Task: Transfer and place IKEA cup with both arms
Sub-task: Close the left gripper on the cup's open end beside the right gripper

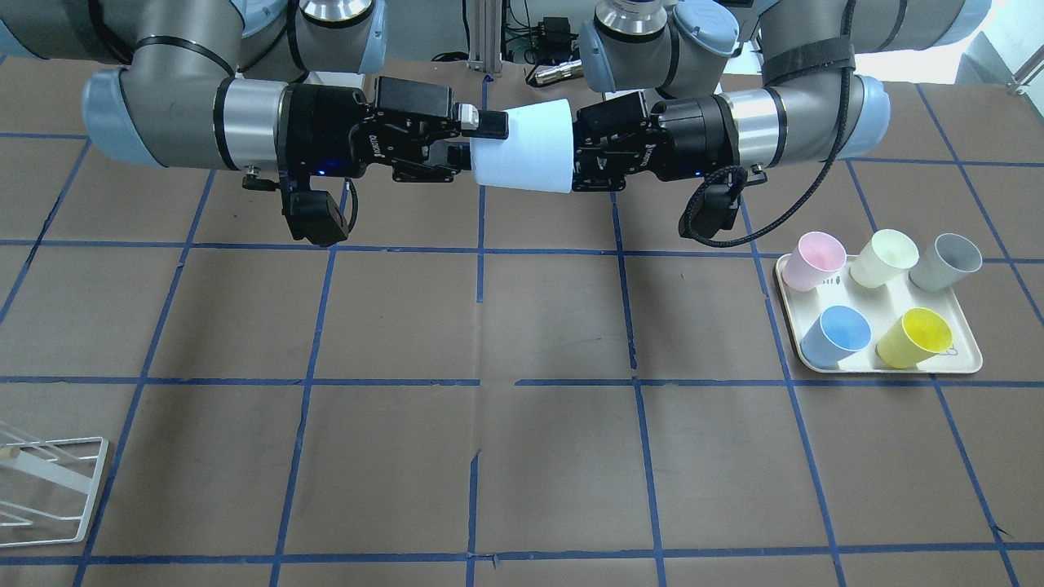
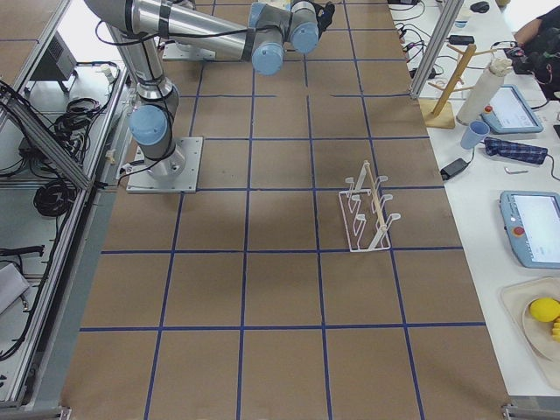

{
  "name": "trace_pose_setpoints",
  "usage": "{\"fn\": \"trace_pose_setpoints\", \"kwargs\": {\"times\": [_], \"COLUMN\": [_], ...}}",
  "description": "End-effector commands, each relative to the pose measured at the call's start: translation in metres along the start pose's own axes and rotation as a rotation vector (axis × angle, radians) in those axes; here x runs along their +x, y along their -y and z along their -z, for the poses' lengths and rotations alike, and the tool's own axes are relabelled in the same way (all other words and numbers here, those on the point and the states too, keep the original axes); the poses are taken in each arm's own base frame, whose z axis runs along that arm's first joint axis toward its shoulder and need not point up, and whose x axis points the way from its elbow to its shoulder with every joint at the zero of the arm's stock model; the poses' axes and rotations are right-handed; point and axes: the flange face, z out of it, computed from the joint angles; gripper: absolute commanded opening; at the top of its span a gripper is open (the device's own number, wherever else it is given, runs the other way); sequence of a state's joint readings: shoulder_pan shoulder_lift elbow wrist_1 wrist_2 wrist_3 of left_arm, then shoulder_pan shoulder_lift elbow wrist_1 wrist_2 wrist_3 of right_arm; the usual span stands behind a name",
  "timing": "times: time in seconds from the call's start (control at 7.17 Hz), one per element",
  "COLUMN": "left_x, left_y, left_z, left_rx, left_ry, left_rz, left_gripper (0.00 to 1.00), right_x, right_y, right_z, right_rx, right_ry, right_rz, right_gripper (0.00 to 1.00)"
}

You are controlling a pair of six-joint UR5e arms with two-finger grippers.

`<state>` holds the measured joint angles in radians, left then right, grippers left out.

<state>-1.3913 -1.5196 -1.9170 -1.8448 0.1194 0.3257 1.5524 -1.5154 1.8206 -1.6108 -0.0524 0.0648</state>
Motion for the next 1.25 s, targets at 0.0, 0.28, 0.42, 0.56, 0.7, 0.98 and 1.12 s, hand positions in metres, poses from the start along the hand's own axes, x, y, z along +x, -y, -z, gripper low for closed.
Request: {"fn": "trace_pose_setpoints", "kwargs": {"times": [0.0,0.28,0.42,0.56,0.7,0.98,1.12], "left_x": [0.0012,0.0016,0.0024,0.0029,0.0039,0.0065,0.0087], "left_y": [0.0003,0.0005,0.0004,0.0003,-0.0008,-0.0014,-0.0035], "left_z": [-0.0006,-0.0006,0.0002,-0.0004,-0.0003,0.0006,0.0008], "left_rx": [0.001,0.002,0.003,0.002,0.002,0.005,0.005], "left_ry": [-0.007,-0.006,-0.005,-0.003,-0.003,-0.003,-0.003], "left_rz": [-0.007,-0.016,-0.024,-0.029,-0.032,-0.034,-0.038], "left_gripper": [0.5,0.19,0.0,0.0,0.0,0.0,0.0], "right_x": [0.0008,0.0014,0.0013,0.0013,0.0016,0.0014,0.0017], "right_y": [0.0006,0.0,0.0,0.0,0.0,0.0006,0.0023], "right_z": [0.0,-0.0001,0.0,0.0,0.0,0.0,0.0022], "right_rx": [0.0,0.0,0.0,0.0,0.001,0.001,0.005], "right_ry": [-0.001,-0.003,-0.009,-0.009,-0.014,-0.014,-0.012], "right_rz": [-0.003,-0.027,-0.026,-0.026,-0.021,-0.027,-0.043], "right_gripper": [0.1,0.11,0.12,0.3,0.34,1.0,1.0]}}
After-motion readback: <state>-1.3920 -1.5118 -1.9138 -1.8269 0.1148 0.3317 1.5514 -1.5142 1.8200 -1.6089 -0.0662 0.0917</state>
